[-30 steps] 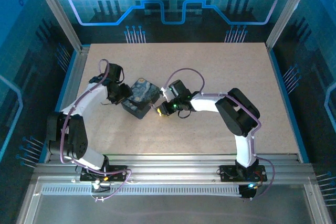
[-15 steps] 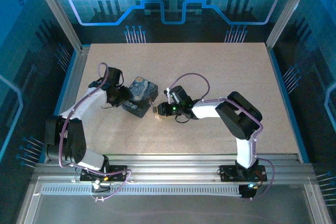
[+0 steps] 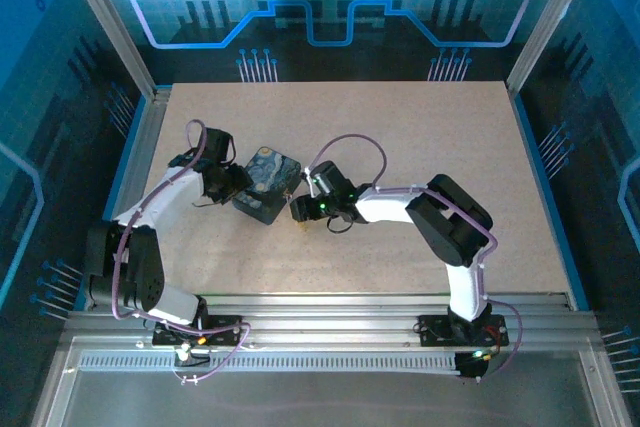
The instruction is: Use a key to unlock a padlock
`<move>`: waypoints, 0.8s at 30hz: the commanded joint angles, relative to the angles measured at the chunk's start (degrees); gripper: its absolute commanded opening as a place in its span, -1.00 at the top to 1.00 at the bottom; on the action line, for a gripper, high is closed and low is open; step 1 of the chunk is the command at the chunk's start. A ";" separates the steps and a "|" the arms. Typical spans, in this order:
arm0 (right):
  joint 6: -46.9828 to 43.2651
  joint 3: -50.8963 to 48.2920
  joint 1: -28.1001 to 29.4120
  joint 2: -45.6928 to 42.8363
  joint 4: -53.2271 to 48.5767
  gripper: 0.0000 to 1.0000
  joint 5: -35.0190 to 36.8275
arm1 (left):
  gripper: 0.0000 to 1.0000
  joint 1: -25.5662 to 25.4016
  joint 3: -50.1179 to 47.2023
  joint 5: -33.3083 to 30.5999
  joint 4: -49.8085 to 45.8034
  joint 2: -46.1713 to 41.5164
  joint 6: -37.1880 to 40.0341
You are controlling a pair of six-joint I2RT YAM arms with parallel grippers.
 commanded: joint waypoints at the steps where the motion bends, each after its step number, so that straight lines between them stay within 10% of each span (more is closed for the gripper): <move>1: 0.02 2.07 1.72 2.24 -2.20 -0.18 2.00 | 0.13 0.26 -1.05 0.20 -3.70 -0.82 -0.86; 11: 0.78 7.72 4.42 6.93 -11.92 -0.10 16.21 | 0.14 0.26 -2.17 0.16 -3.43 -1.76 -1.13; 24: 3.48 3.85 4.68 4.77 -7.64 0.41 17.56 | 0.16 0.31 -2.39 -0.43 -4.21 -2.79 -1.29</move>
